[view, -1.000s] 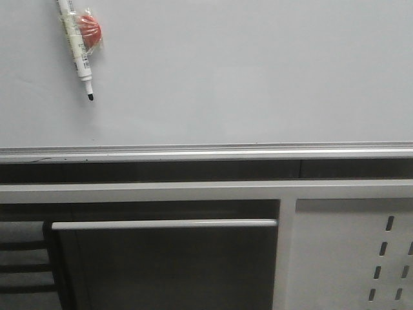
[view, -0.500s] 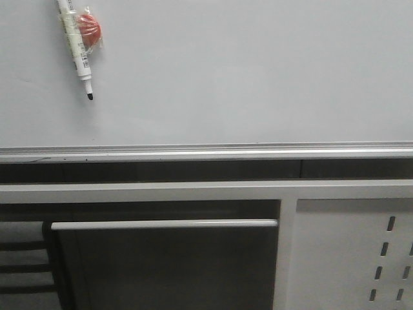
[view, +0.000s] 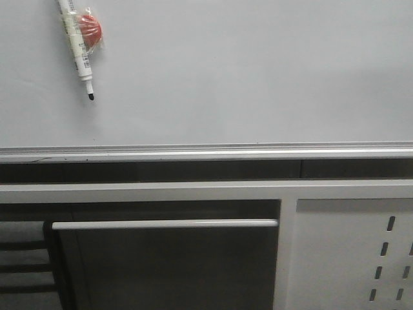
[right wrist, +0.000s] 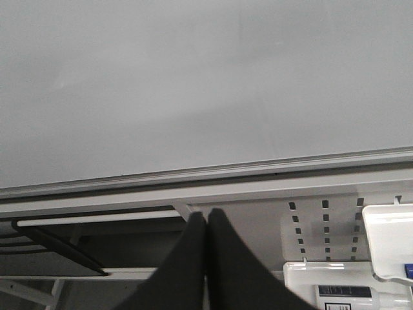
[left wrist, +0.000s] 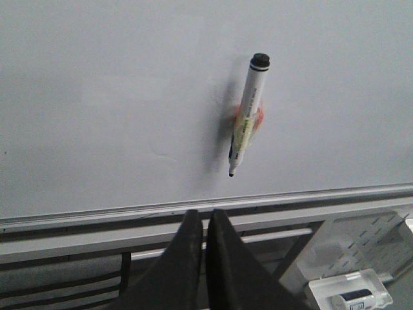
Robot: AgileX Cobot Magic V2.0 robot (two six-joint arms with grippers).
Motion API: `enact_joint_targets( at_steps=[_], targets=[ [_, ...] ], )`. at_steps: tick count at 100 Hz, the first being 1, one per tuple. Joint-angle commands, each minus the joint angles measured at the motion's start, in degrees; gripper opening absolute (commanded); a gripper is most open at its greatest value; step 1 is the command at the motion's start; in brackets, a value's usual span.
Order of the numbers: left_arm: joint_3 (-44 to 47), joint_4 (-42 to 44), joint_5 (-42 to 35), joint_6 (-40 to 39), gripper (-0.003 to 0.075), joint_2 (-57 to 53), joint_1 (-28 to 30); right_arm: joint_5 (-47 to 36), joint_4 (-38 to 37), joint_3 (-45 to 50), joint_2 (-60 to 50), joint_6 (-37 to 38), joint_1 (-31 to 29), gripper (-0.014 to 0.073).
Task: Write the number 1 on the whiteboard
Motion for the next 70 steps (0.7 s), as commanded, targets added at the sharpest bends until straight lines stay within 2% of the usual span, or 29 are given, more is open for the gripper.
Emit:
enact_joint_targets(
  at_steps=[1, 12, 20, 26, 33, 40, 45, 52, 70],
  targets=[
    [-2.8, -3.7, -2.3, 1.1, -0.0020, 2.6, -0.1, -2.4, -0.2, -2.2, 1.5, -0.7, -0.3, -0.0043],
    [-2.8, -7.1, -2.3, 1.6, -0.0020, 3.9, -0.1, -1.8, 0.0, -2.2, 1.5, -0.7, -0.3, -0.0043],
    [-2.8, -9.9, -1.9, 6.3, -0.0017, 5.0, -0.1, -1.4, 0.0, -2.2, 1.5, -0.7, -0.3, -0.0036],
    [-2.8, -13.7, -1.7, 10.5, 0.0010, 5.9, -0.1, -0.4, 0.1, -2.2, 1.5, -0.7, -0.3, 0.0021],
    [-2.8, -19.3, -1.0, 15.9, 0.0099, 7.6, -0.1, 0.6, 0.1, -2.2, 1.5, -0.7, -0.3, 0.0161],
    [-2.8, -24.9, -0.5, 19.7, 0.0233, 10.0, -0.1, 0.6, 0.1, -2.2, 1.5, -0.7, -0.3, 0.0317],
    [-2.8, -28.2, -0.3, 21.8, 0.0341, 11.8, -0.1, 0.3, 0.5, -2.2, 1.5, -0.7, -0.3, 0.0382],
    [-2.8, -32.1, -0.3, 24.9, 0.0417, 14.4, -0.1, 0.2, 1.3, -2.2, 1.5, -0.7, -0.3, 0.0397],
    [-2.8, -49.7, -1.9, 41.1, 0.0419, 21.0, -0.4, 0.0, 2.6, -2.2, 1.5, -0.7, -0.3, 0.0396]
  ],
)
